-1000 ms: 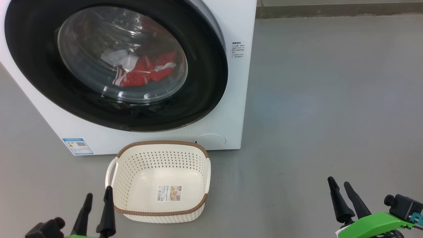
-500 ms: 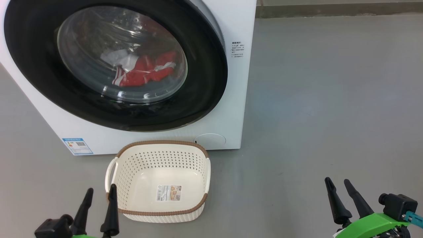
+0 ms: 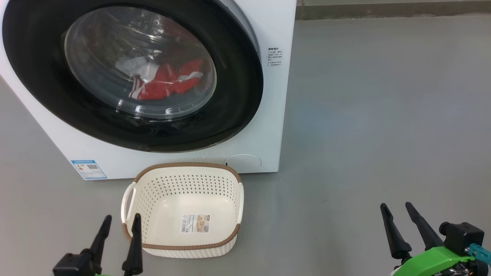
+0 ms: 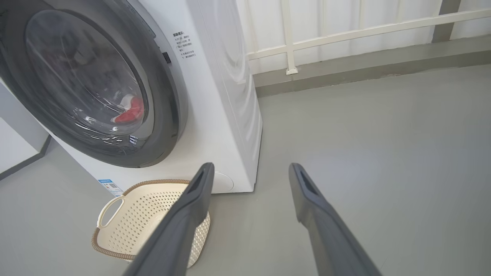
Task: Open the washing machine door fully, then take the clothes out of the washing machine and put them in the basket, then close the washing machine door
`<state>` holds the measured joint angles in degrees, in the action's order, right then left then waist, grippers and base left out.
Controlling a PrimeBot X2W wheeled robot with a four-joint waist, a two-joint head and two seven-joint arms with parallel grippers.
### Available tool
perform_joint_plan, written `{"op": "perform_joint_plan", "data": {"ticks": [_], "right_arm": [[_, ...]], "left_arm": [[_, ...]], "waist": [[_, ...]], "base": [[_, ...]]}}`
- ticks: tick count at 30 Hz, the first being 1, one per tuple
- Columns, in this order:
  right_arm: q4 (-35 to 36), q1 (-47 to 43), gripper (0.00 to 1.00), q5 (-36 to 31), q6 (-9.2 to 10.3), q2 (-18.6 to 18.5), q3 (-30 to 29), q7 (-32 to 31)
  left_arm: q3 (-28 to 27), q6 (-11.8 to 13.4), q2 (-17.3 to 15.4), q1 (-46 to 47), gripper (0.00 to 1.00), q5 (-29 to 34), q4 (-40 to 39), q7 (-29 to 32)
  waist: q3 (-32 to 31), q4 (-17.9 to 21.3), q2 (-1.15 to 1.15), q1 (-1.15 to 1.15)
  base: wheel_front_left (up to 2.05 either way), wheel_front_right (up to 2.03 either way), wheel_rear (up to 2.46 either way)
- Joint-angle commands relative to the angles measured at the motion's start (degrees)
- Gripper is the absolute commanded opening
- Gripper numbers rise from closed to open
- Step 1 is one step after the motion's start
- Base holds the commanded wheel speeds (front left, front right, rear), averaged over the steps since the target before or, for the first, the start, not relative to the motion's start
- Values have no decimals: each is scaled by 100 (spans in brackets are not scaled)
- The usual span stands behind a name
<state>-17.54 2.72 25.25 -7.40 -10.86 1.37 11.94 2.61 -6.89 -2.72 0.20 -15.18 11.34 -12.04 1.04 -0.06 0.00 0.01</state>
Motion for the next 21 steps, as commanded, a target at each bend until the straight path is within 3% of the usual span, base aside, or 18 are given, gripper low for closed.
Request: {"op": "perform_joint_plan", "data": {"ticks": [1, 13, 21], "right_arm": [[172, 230, 100, -191, -8, -117, 91, 106], [317, 210, 100, -976, -9, -131, -75, 306], [392, 163, 100, -962, -9, -65, -320, 306]], "left_arm": [[-142, -44, -98, 57, 100, 179, -174, -87], [-151, -56, -89, 42, 100, 800, -144, -296], [-211, -58, -65, 93, 100, 648, -121, -296]], "waist": [[1, 3, 0, 0], [28, 2, 0, 0], [65, -4, 0, 0]], "base": [[0, 0, 0], [0, 0, 0], [0, 0, 0]]}}
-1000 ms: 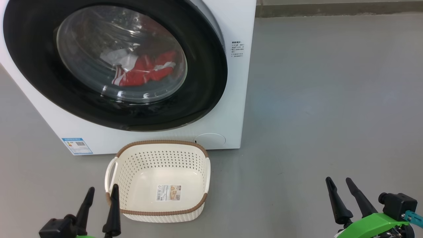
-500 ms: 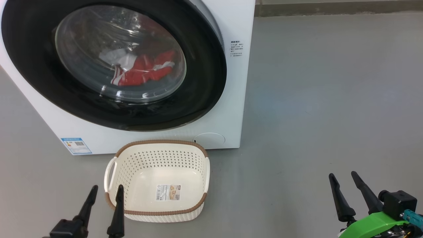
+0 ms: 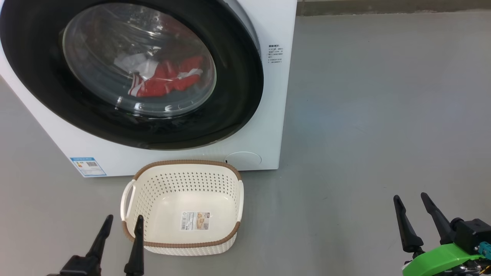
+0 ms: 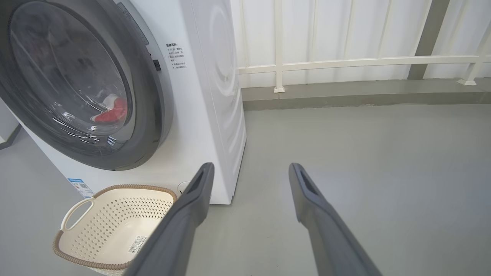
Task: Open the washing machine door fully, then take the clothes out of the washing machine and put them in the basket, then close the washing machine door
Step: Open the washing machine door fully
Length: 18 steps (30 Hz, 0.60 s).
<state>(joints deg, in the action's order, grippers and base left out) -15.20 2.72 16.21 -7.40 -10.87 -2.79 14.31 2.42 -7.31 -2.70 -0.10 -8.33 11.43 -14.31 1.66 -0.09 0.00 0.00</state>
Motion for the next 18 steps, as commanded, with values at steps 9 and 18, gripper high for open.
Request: {"op": "perform_joint_plan", "data": {"ticks": [9, 18], "right_arm": [[182, 107, 100, -46, -9, -45, 46, 69], [188, 71, 100, -27, -9, -42, 59, 69]], "left_arm": [[-204, -17, -49, 135, 100, -106, -124, -69], [-167, -17, -42, 117, 100, -92, -87, -69]], "waist": [[-16, -6, 0, 0], [-74, -23, 0, 0]], "base": [[0, 0, 0], [0, 0, 0]]}}
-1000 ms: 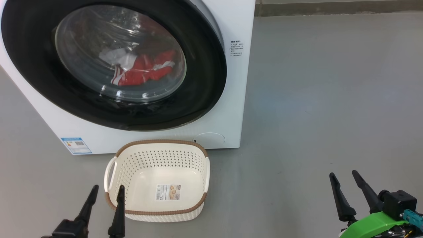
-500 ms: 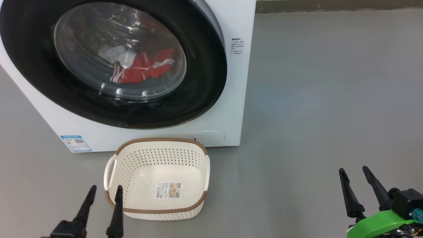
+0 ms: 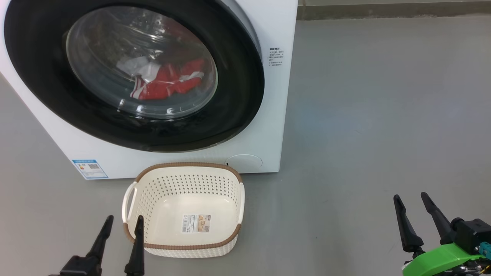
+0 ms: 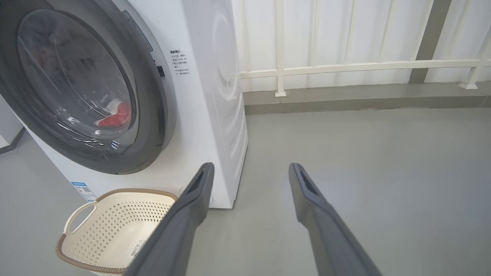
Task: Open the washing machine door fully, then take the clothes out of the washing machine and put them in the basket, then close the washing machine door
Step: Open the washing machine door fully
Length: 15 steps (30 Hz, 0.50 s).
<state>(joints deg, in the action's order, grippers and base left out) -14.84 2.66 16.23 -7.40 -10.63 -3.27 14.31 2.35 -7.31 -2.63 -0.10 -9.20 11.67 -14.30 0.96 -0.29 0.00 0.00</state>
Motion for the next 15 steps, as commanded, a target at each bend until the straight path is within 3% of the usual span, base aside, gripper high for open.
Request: {"op": "perform_joint_plan", "data": {"ticks": [1, 6, 7, 8, 9, 15], "right_arm": [[149, 78, 100, -24, -9, -68, 110, 69], [142, 95, 100, 41, -9, -65, 137, 69], [144, 103, 64, 74, -9, -61, 158, 69], [146, 113, 44, 109, -9, -58, 179, 69], [144, 128, 0, 156, -9, -54, 197, 69], [123, 386, 0, 514, -9, -65, 317, 69]], "left_arm": [[-156, -17, -48, 117, 100, -3, -111, -70], [-142, -17, -45, 113, 100, 5, -112, -70], [-140, -17, -45, 111, 100, 8, -114, -70], [-137, -17, -44, 110, 100, 11, -116, -70], [-133, -17, -44, 109, 100, 12, -119, -70], [-84, -17, -39, 134, 100, -18, -119, -70]], "waist": [[-6, -8, 0, 0], [-11, -25, 0, 0], [-8, -28, 0, 0], [-8, -33, 0, 0], [-2, -37, 0, 0], [66, -82, 0, 0]], "base": [[0, 0, 0], [0, 0, 0], [0, 0, 0], [0, 0, 0], [0, 0, 0], [0, 0, 0]]}}
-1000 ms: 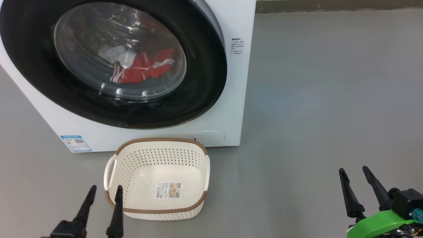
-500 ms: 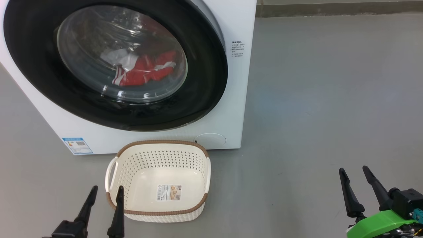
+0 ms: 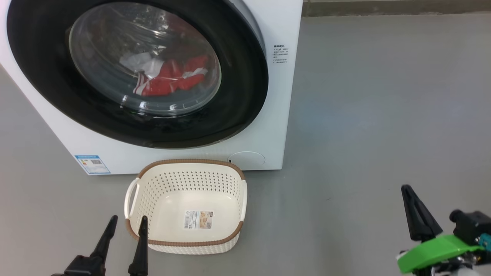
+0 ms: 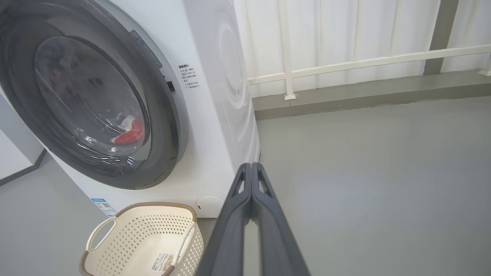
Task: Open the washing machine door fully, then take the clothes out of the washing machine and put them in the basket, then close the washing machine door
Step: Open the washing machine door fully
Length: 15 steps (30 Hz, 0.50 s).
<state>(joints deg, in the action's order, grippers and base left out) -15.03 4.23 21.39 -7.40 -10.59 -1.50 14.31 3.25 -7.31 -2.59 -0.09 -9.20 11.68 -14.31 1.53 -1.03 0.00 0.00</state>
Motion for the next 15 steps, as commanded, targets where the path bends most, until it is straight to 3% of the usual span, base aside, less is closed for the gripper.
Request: {"op": "perform_joint_plan", "data": {"ticks": [1, 15], "right_arm": [[129, 296, 0, 60, -9, -79, 173, 69], [-353, 1577, 0, 712, -9, -329, 671, 69]], "left_arm": [[-166, -17, -43, 140, 100, -22, -119, -69], [24, -17, -33, 350, 100, -49, -136, -69]], "waist": [[22, -16, 0, 0], [294, -258, 0, 0]], "base": [[0, 0, 0], [0, 0, 0]]}}
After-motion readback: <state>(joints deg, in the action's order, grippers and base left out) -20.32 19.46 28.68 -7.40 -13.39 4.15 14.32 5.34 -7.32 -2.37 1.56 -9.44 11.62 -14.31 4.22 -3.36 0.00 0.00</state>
